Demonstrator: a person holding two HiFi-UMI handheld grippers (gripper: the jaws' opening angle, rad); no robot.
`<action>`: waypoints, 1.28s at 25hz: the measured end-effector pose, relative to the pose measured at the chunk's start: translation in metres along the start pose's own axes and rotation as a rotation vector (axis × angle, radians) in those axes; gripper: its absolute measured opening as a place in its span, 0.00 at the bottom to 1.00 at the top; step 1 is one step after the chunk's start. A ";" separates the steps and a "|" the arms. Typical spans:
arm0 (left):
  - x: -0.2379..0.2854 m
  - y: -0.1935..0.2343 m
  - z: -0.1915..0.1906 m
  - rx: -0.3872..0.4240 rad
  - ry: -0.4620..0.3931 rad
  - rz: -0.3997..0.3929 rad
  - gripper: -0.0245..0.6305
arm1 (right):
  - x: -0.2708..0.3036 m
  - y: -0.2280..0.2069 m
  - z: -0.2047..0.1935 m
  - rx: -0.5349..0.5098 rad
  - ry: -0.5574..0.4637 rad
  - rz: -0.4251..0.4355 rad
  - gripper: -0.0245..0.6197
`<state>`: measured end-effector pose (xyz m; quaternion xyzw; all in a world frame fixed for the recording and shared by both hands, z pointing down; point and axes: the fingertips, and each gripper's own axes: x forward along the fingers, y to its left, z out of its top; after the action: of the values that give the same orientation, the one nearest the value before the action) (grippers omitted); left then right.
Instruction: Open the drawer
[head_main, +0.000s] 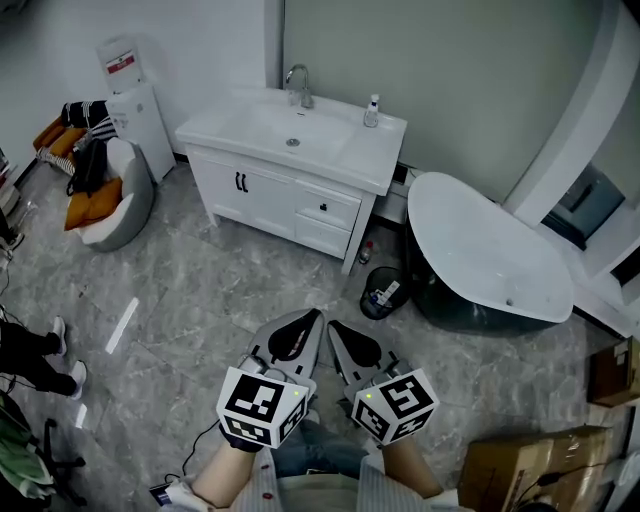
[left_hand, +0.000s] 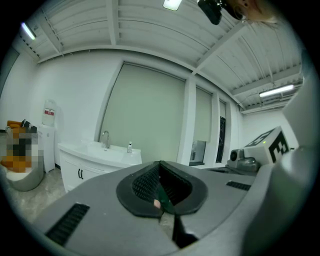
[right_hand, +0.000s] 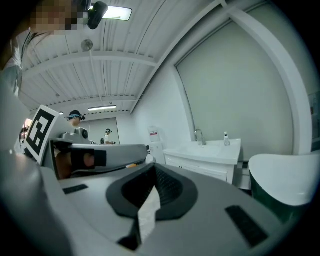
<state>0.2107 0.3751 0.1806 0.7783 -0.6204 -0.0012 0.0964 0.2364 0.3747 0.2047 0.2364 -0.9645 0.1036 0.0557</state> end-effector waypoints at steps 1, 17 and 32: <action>0.002 0.002 0.000 -0.001 0.001 0.006 0.06 | 0.001 -0.002 0.000 0.003 0.002 0.003 0.05; 0.064 0.074 0.010 -0.008 0.010 0.032 0.06 | 0.074 -0.052 0.005 0.040 0.026 -0.002 0.05; 0.160 0.205 0.042 -0.020 0.041 -0.026 0.06 | 0.217 -0.111 0.040 0.065 0.031 -0.080 0.05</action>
<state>0.0449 0.1707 0.1891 0.7851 -0.6082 0.0071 0.1170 0.0947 0.1735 0.2187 0.2749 -0.9494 0.1360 0.0672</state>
